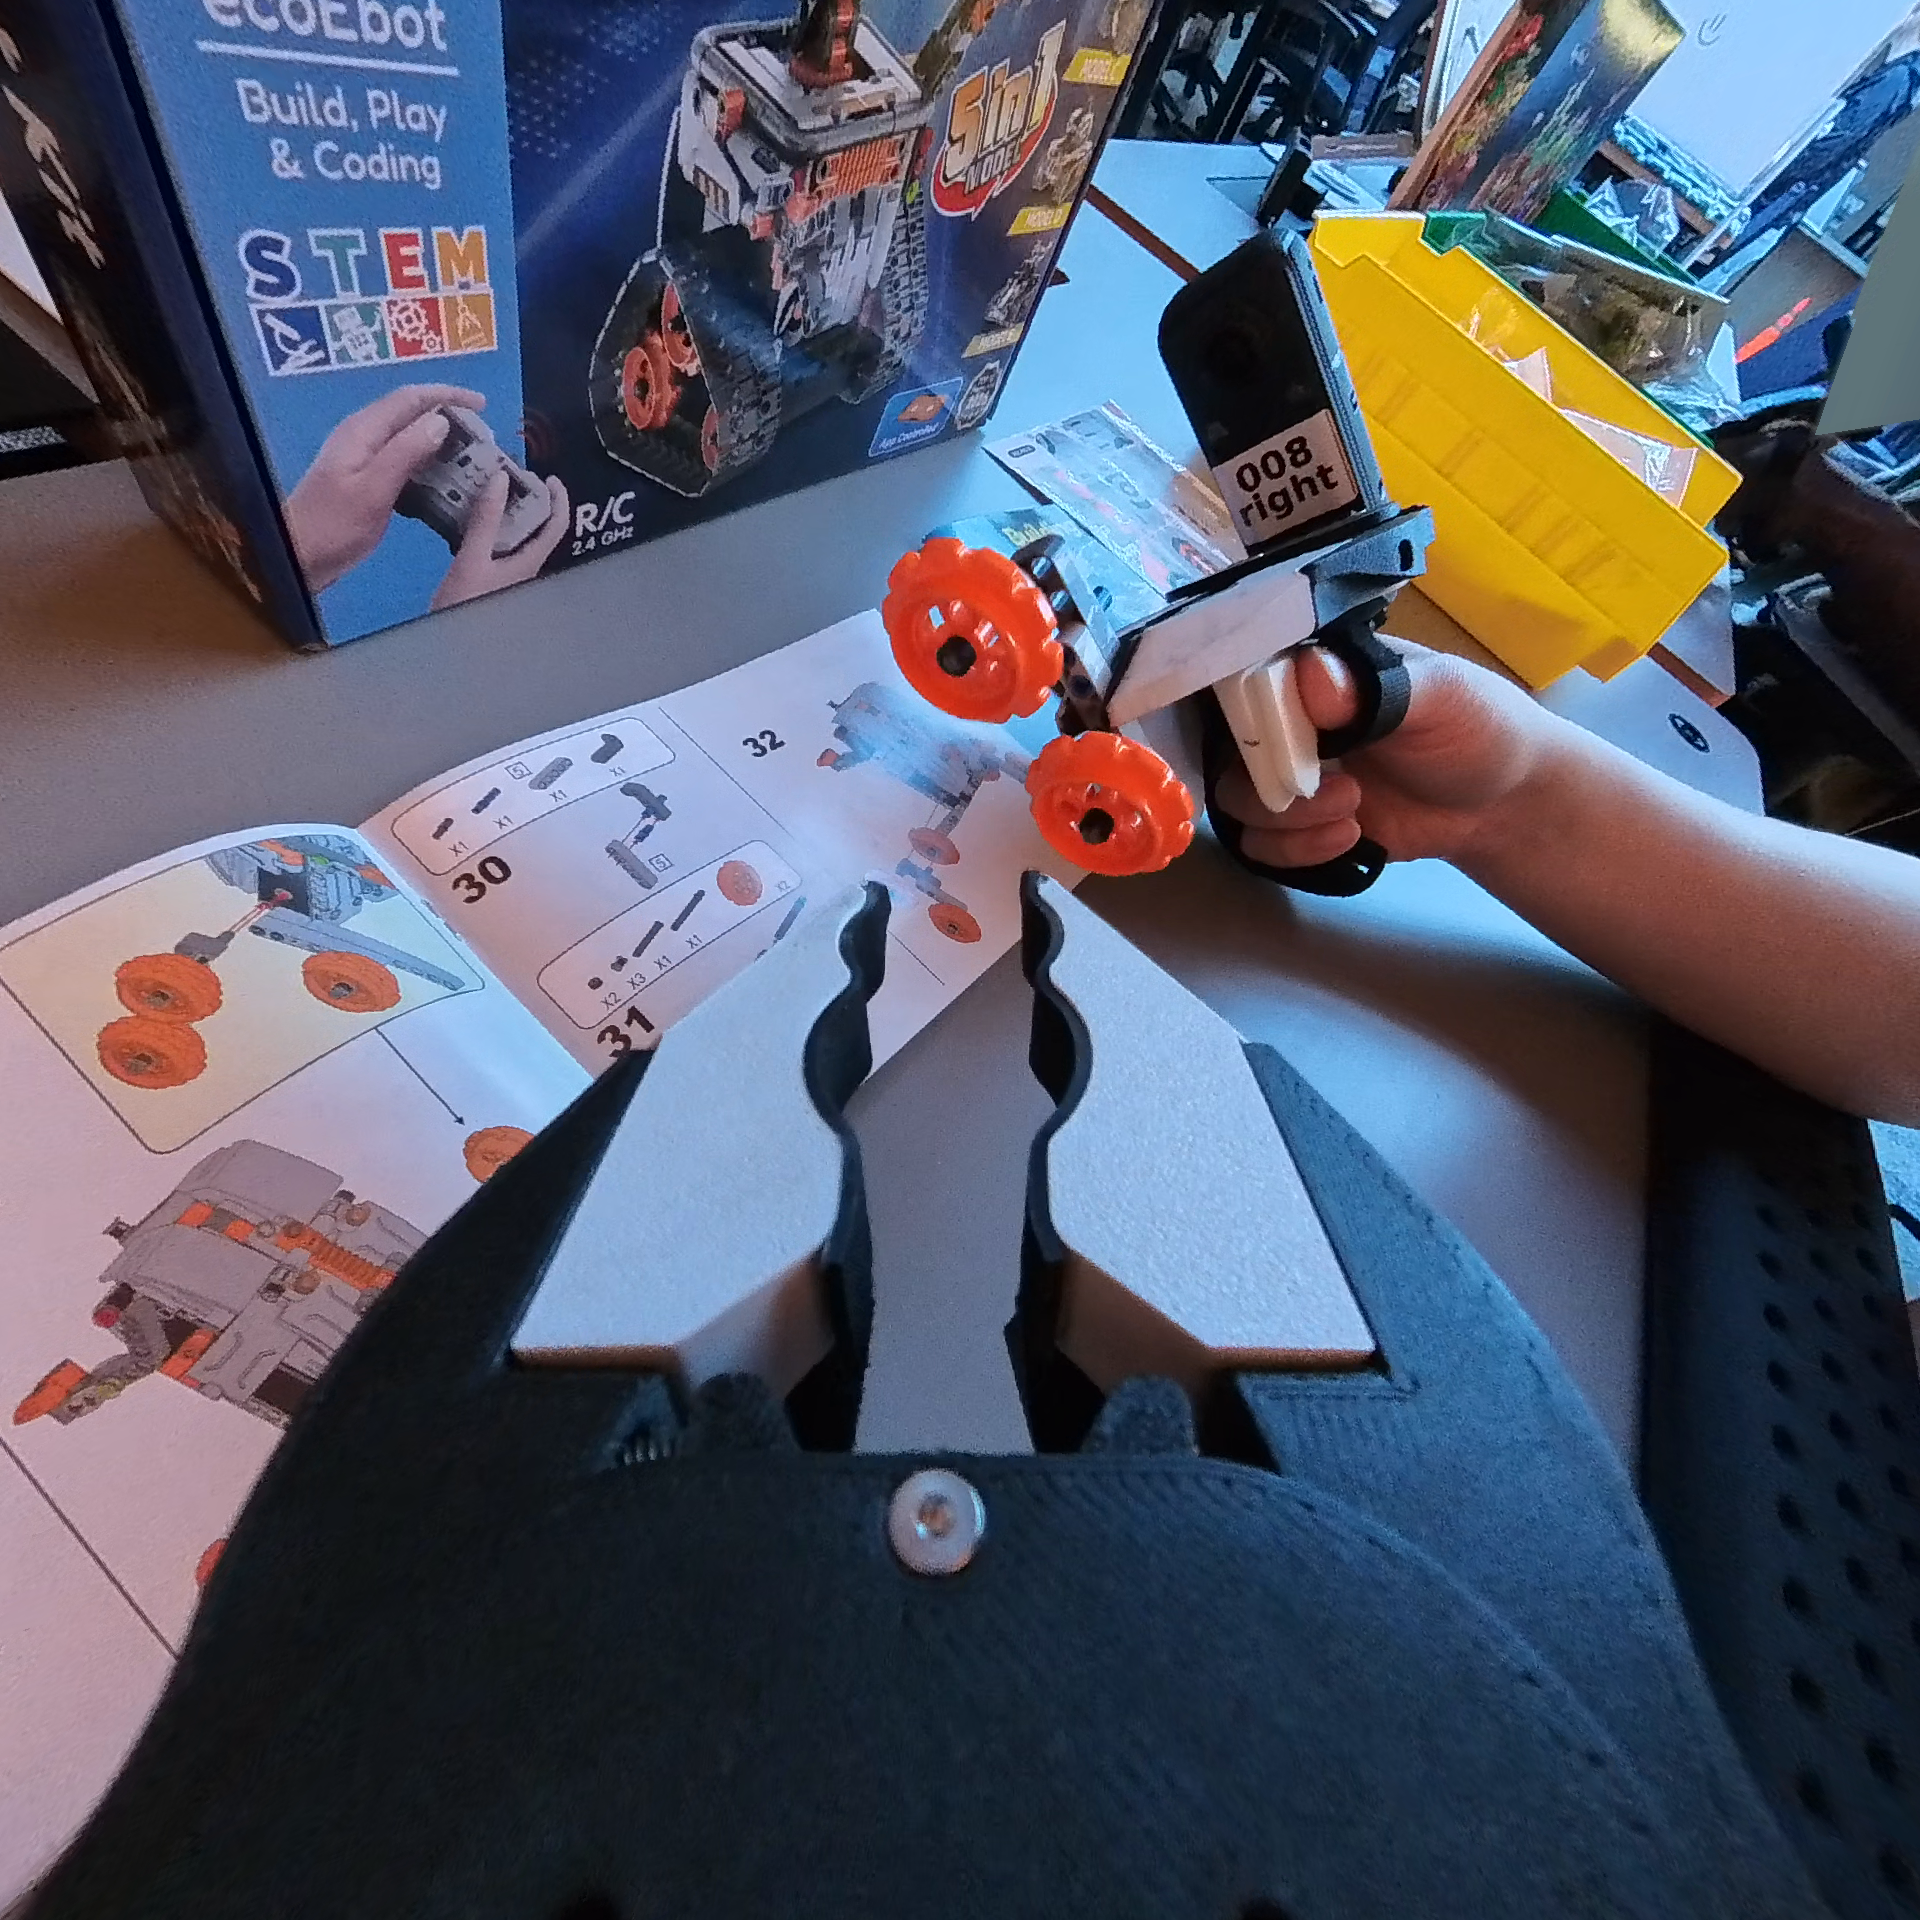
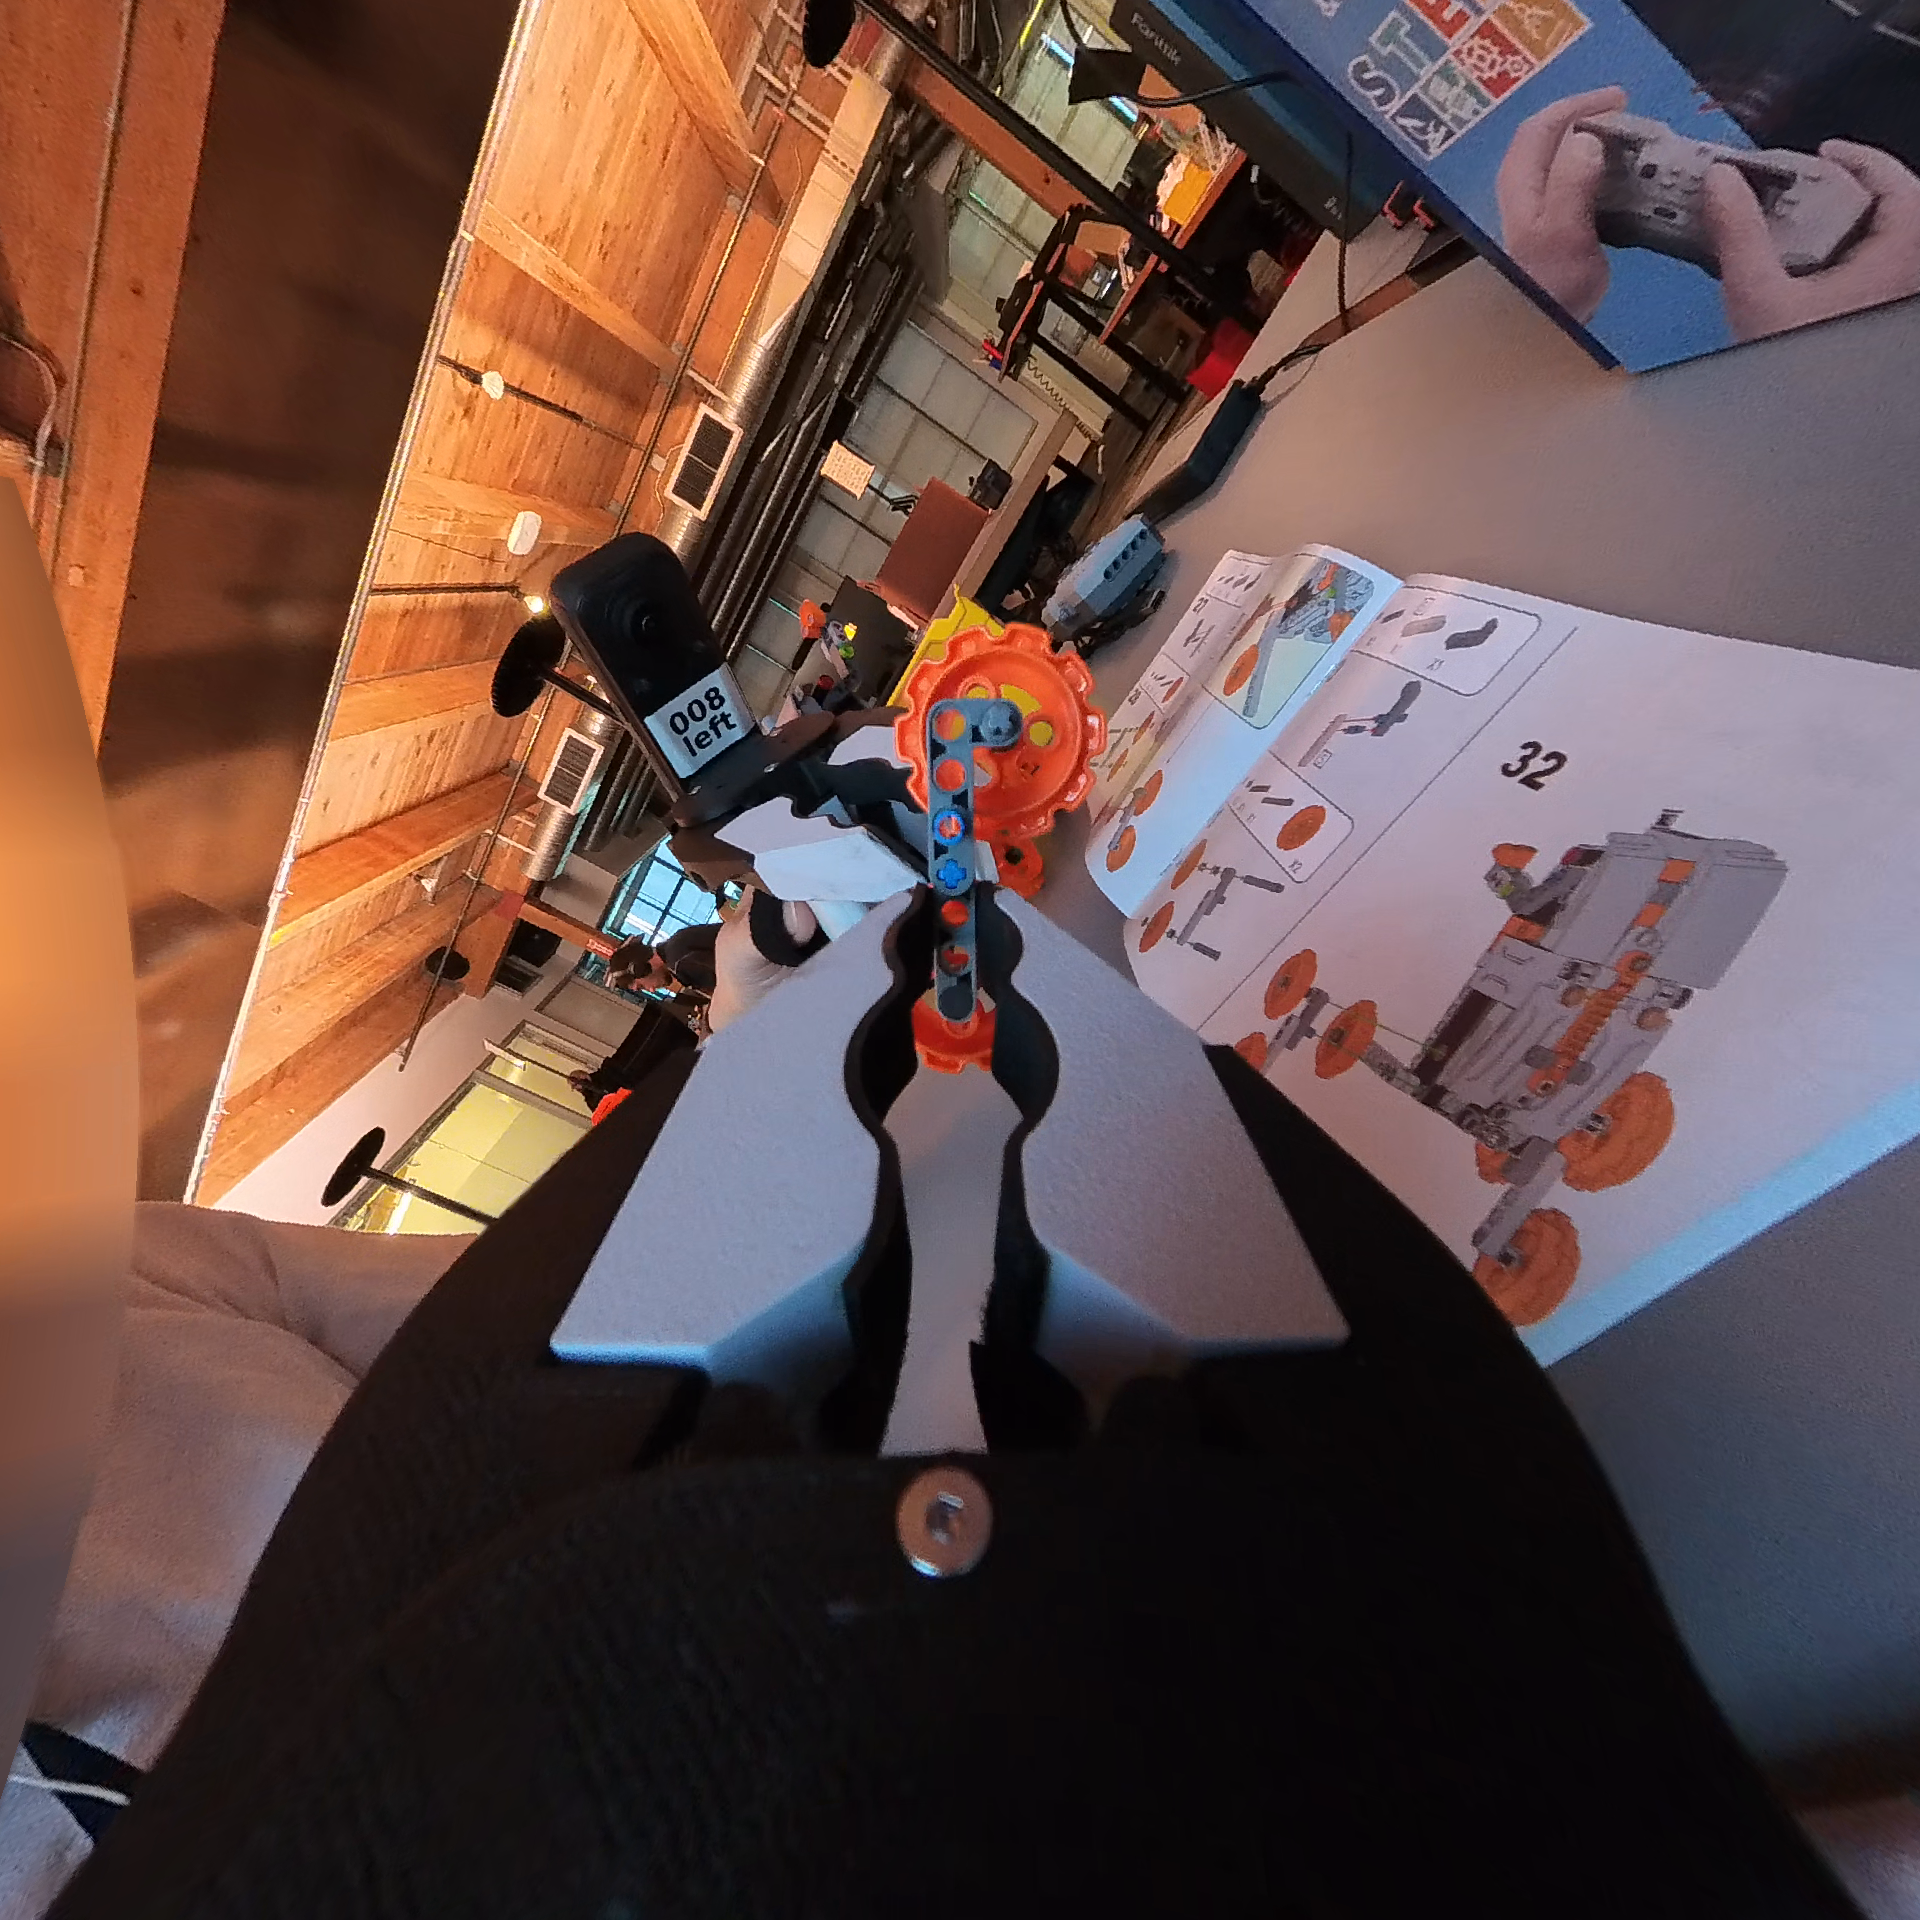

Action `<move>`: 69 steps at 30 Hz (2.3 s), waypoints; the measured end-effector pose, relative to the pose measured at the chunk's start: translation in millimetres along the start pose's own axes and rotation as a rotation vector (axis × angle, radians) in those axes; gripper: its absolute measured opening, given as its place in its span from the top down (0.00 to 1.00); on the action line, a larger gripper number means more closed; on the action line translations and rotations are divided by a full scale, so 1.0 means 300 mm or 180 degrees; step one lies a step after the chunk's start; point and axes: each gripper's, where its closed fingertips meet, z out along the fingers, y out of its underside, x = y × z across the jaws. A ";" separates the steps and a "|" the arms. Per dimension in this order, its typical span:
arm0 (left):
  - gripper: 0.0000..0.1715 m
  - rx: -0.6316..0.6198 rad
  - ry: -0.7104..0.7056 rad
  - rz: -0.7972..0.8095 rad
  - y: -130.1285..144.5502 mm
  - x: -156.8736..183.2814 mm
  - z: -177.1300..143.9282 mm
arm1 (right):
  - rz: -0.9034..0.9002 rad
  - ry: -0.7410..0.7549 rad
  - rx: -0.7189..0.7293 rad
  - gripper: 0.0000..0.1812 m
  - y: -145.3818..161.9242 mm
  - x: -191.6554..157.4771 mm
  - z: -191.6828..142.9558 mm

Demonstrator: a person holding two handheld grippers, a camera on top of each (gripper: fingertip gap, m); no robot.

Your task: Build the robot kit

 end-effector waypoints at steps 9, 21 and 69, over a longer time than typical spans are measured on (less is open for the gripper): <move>0.86 -0.0097 -0.0042 0.0015 0.017 -0.007 0.007 | 0.0020 -0.0023 -0.0001 0.97 0.001 -0.001 0.000; 0.87 -0.0063 -0.0146 0.0014 0.009 -0.026 -0.006 | 0.0040 -0.0144 0.0118 0.97 -0.024 -0.017 -0.015; 0.89 -0.0208 -0.0253 -0.0013 0.039 -0.048 0.005 | -0.0406 0.0061 0.0100 0.97 -0.027 -0.019 -0.013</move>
